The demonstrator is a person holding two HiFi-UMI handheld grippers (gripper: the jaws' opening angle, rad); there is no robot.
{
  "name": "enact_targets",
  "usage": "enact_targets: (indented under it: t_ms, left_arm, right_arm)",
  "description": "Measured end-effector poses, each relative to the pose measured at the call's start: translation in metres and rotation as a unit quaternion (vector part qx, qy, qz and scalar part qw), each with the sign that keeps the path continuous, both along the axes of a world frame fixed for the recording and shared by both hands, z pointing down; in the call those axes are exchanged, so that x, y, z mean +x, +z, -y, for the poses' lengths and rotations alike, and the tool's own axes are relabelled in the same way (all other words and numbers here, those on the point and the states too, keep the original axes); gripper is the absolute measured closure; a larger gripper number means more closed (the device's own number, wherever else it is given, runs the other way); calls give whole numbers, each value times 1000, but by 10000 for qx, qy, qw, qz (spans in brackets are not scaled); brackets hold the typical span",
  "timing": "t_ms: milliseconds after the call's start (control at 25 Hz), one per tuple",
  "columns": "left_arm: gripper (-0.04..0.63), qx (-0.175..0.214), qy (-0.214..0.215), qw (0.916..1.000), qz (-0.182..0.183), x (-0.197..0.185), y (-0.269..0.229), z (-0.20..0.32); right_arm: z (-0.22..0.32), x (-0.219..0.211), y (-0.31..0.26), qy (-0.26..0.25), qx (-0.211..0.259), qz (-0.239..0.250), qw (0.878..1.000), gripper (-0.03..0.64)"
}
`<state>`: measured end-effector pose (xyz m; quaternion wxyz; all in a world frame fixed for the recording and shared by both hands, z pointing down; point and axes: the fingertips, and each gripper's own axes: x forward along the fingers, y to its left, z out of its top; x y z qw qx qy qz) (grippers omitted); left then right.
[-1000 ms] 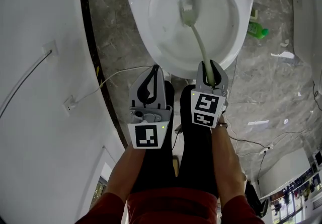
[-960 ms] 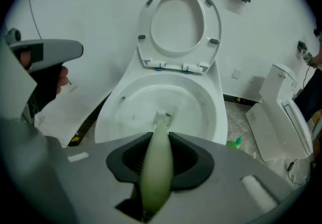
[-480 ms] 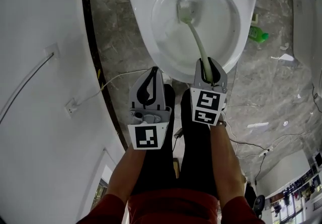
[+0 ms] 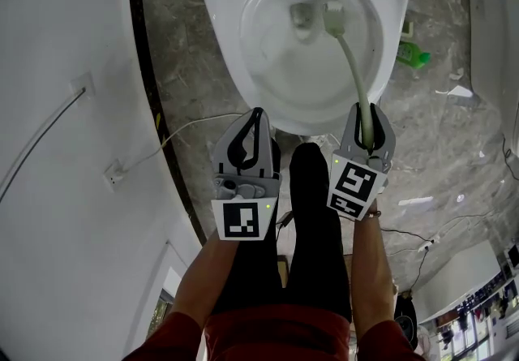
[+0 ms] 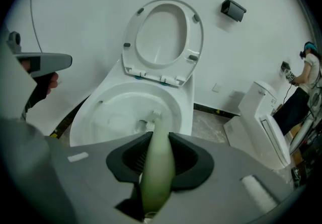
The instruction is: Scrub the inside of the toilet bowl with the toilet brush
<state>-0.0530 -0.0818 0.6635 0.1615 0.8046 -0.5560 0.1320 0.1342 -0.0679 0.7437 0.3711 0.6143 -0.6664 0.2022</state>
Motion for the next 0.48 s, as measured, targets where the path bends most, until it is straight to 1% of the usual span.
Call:
enact_targets:
  t_ms: [80, 160, 200, 320, 400, 480]
  left_arm:
    - [591, -13, 28, 10000, 7, 2, 1, 0]
    - [591, -50, 22, 10000, -3, 3, 3, 1]
    - [591, -69, 18, 10000, -5, 3, 4, 1]
    - [591, -47, 23, 10000, -26, 2, 3, 3]
    - [591, -30, 42, 10000, -11, 0, 3, 4]
    - [591, -17, 46, 10000, 39, -5, 4, 5]
  right_arm:
    - [-4, 6, -8, 36, 164, -176, 9997, 509]
    - [-11, 6, 1, 123, 163, -273, 9994, 509]
    - [-15, 5, 11, 221, 57, -229, 9995, 509]
    - [-22, 0, 50, 637, -423, 148, 9970, 511]
    - [-18, -8, 66, 691, -599, 315, 9953, 512]
    - [-10, -22, 72, 624, -665, 503, 9946, 511]
